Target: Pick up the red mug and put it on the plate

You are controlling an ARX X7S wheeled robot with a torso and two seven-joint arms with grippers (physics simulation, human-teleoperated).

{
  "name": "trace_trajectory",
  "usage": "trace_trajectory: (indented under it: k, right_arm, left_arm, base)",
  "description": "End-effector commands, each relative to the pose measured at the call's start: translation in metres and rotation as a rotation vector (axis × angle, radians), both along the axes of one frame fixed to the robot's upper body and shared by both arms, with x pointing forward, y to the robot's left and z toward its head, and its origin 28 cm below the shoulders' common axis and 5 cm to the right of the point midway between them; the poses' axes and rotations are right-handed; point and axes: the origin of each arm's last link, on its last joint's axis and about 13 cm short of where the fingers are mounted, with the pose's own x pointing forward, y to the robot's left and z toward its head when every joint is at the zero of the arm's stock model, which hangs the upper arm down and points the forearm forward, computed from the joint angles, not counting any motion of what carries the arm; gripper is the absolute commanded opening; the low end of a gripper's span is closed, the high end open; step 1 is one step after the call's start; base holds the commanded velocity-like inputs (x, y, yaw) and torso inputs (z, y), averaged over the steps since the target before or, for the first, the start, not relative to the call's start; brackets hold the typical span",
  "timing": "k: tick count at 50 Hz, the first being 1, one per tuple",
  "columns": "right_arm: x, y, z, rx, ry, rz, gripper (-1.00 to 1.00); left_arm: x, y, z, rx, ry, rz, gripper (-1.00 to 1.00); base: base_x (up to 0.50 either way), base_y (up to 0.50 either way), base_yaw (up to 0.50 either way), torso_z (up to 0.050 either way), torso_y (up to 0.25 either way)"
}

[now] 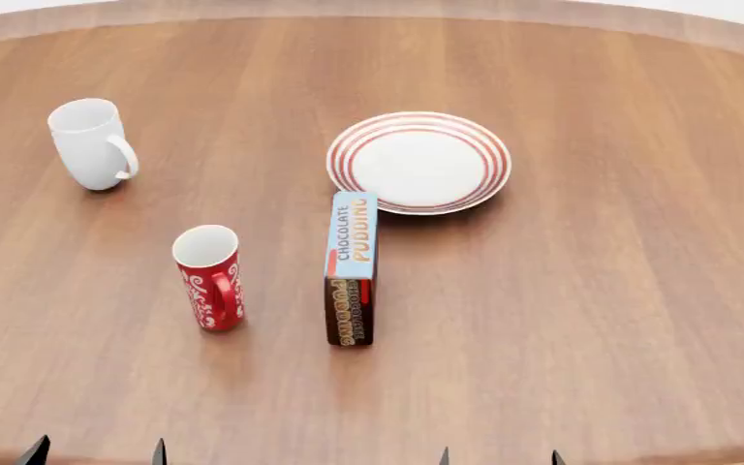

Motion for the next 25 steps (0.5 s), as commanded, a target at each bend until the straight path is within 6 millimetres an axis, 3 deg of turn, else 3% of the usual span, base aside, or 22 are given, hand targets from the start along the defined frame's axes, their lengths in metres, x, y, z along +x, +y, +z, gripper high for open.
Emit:
trace_trajectory:
  k: [1,13,25]
  right_arm:
    - [-0.0004,-0.0006,-0.0001,0.010,-0.003,-0.004,1.00]
    - [-0.0010,-0.0005,-0.0002,0.012,-0.001,0.003,1.00]
    - [-0.0012,-0.0006,0.0003,0.012,0.000,0.004,1.00]
  left_arm:
    - [0.0000,0.0000,0.0000,0.001,0.000,0.002,1.00]
    - [0.0003,0.0000,-0.0001,-0.002,-0.018,0.000,1.00]
    - [0.0026,0.0000,-0.0005,-0.002,-0.143,0.013,1.00]
  base:
    - [0.00,0.00,0.00,0.000,0.000]
    - [0.00,0.00,0.00,0.000,0.000]
    - [0.00,0.00,0.00,0.000,0.000]
